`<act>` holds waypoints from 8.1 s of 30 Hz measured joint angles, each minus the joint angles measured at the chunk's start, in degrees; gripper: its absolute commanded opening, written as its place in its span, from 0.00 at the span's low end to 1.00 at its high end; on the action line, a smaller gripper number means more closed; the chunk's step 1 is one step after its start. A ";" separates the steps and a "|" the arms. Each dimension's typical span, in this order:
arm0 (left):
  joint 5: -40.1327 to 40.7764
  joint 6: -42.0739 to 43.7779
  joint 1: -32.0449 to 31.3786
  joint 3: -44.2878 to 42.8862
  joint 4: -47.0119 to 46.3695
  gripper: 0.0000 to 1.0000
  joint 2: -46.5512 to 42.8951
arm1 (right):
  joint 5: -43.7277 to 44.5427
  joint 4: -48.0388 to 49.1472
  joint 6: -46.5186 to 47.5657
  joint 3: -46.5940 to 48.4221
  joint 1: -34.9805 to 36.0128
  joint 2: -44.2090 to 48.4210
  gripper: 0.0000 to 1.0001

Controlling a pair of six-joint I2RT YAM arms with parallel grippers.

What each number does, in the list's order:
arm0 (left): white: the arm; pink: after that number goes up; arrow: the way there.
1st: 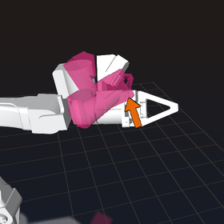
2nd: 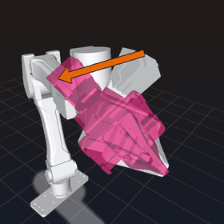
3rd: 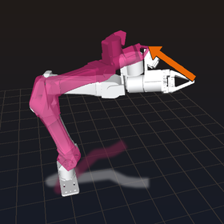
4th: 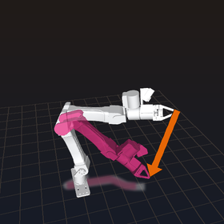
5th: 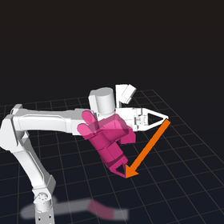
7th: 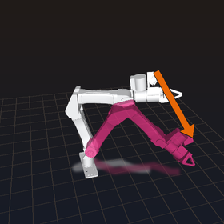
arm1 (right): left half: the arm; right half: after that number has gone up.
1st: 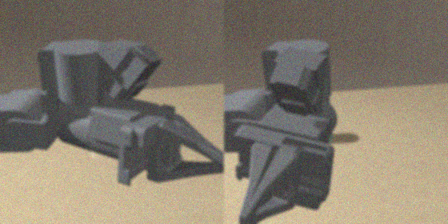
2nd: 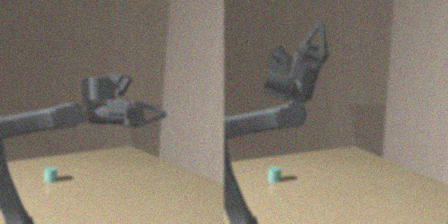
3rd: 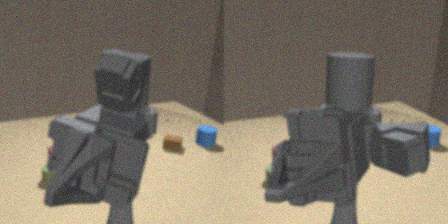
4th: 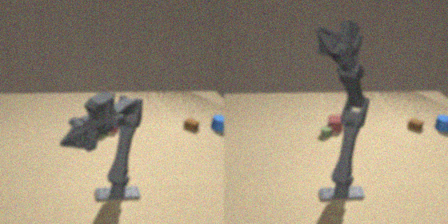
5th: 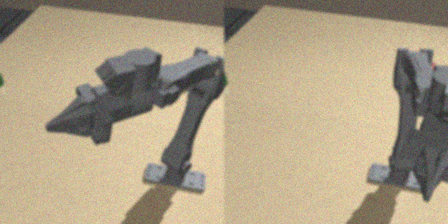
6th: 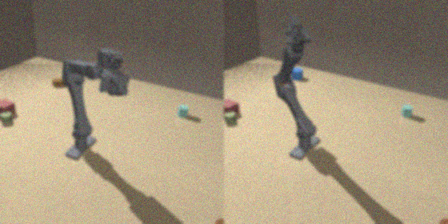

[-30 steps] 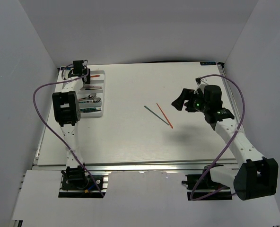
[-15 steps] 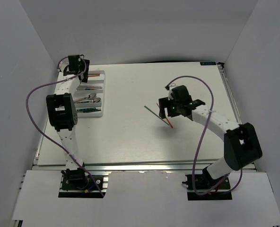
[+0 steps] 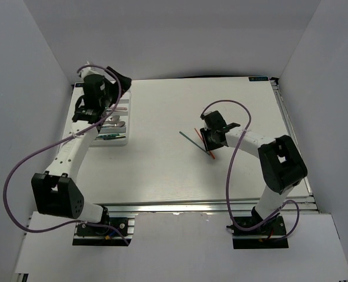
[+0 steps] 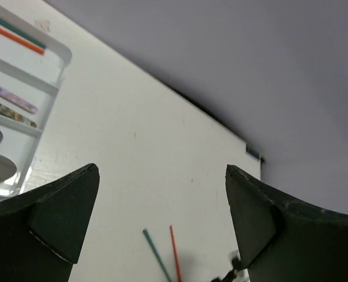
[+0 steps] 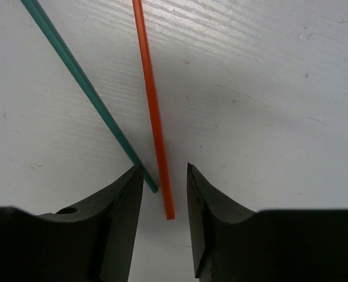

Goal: Sort the eating utensils into containers

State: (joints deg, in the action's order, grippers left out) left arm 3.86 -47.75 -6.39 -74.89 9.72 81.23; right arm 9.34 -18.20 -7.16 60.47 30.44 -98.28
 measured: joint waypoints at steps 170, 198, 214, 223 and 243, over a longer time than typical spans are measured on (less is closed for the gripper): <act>-21.88 -11.67 -17.53 33.59 -27.67 0.00 -1.95 | -50.14 25.64 -22.36 7.48 5.22 -0.22 0.89; -11.61 -21.68 24.30 -37.68 0.52 0.00 58.58 | -40.26 14.03 -14.34 -9.92 -9.60 18.73 0.89; -15.21 -27.32 24.81 -40.15 -8.59 0.25 60.61 | -41.68 13.94 -13.75 -8.52 -9.68 14.80 0.89; -15.04 -26.16 24.81 -41.51 -7.74 0.62 60.96 | -41.16 12.09 -12.96 -6.05 -9.70 14.82 0.89; -17.51 -18.99 22.71 -32.57 -4.13 0.98 47.87 | -34.23 6.43 -10.21 -2.67 -9.70 20.87 0.89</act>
State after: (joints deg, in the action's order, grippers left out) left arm -13.65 -66.74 16.32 -107.46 5.58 129.10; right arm -24.88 -11.77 -17.37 57.80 20.73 -77.41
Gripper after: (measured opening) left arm 0.979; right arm 0.894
